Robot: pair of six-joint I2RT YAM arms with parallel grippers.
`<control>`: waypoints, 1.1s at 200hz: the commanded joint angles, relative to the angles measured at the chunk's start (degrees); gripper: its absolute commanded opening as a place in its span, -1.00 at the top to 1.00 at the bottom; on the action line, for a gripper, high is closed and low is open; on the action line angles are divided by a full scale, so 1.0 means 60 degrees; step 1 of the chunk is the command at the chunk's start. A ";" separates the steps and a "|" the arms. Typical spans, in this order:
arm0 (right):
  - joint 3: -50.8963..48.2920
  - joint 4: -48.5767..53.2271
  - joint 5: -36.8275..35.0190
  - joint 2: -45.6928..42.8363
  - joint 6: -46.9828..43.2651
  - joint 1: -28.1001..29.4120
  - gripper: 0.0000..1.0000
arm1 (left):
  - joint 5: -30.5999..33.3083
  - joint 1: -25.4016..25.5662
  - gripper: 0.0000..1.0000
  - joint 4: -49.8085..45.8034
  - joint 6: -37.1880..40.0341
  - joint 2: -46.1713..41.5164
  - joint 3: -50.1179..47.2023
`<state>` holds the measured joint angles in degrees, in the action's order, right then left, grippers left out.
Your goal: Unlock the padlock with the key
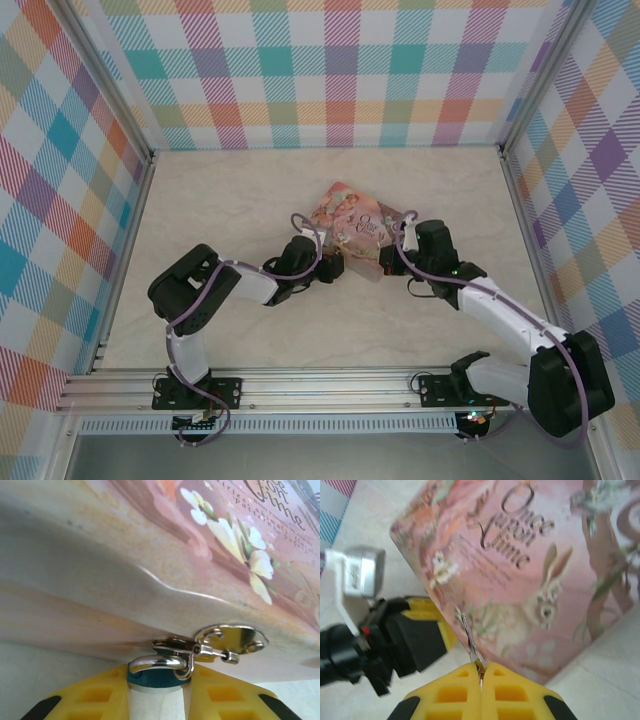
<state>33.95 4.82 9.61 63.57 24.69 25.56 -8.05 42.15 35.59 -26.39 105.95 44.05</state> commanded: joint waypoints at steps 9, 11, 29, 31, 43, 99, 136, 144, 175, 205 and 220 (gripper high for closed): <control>-0.0858 -0.0266 -0.0499 -0.0765 -0.0572 0.0582 1.00 | -0.0243 0.0203 0.47 -0.0963 -0.0649 -0.0862 0.0639; -0.0907 -0.0303 -0.0546 -0.0803 -0.0589 0.0634 1.00 | -0.0246 0.0209 0.47 -0.0988 -0.0679 -0.0884 0.0648; -0.1347 -0.0624 -0.0964 -0.1027 -0.0746 0.1054 1.00 | -0.0309 0.0282 0.48 -0.1405 -0.0982 -0.1044 0.0799; -0.1364 -0.0633 -0.0982 -0.1036 -0.0760 0.1078 1.00 | -0.0316 0.0284 0.48 -0.1428 -0.1030 -0.1065 0.0809; -0.1620 -0.0851 -0.1332 -0.1130 -0.0895 0.1369 1.00 | -0.0379 0.0291 0.49 -0.1671 -0.1276 -0.1146 0.0916; -0.2171 -0.1669 -0.2020 -0.1125 -0.1610 0.2009 1.00 | -0.0568 0.0387 0.53 -0.3194 -0.2050 -0.1499 0.1641; -0.2060 -0.1926 -0.2183 -0.0728 -0.2095 0.2194 1.00 | -0.0744 0.0395 0.52 -0.3638 -0.2578 -0.1633 0.1899; -0.2020 -0.1983 -0.2240 -0.0573 -0.2174 0.2241 1.00 | -0.0771 0.0407 0.52 -0.3673 -0.2714 -0.1634 0.1929; -0.1826 -0.2219 -0.2434 0.0003 -0.2513 0.2425 1.00 | -0.0826 0.0450 0.52 -0.3790 -0.2981 -0.1633 0.2016; -0.1650 -0.2591 -0.2613 0.0428 -0.2791 0.2677 1.00 | -0.0859 0.0511 0.52 -0.4015 -0.3316 -0.1665 0.2146; -0.1552 -0.2699 -0.2720 0.0614 -0.2912 0.2766 1.00 | -0.0863 0.0556 0.53 -0.4140 -0.3463 -0.1678 0.2232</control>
<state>22.13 -7.35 -5.04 65.91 10.04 41.08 -12.10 44.36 10.59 -44.84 98.41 54.70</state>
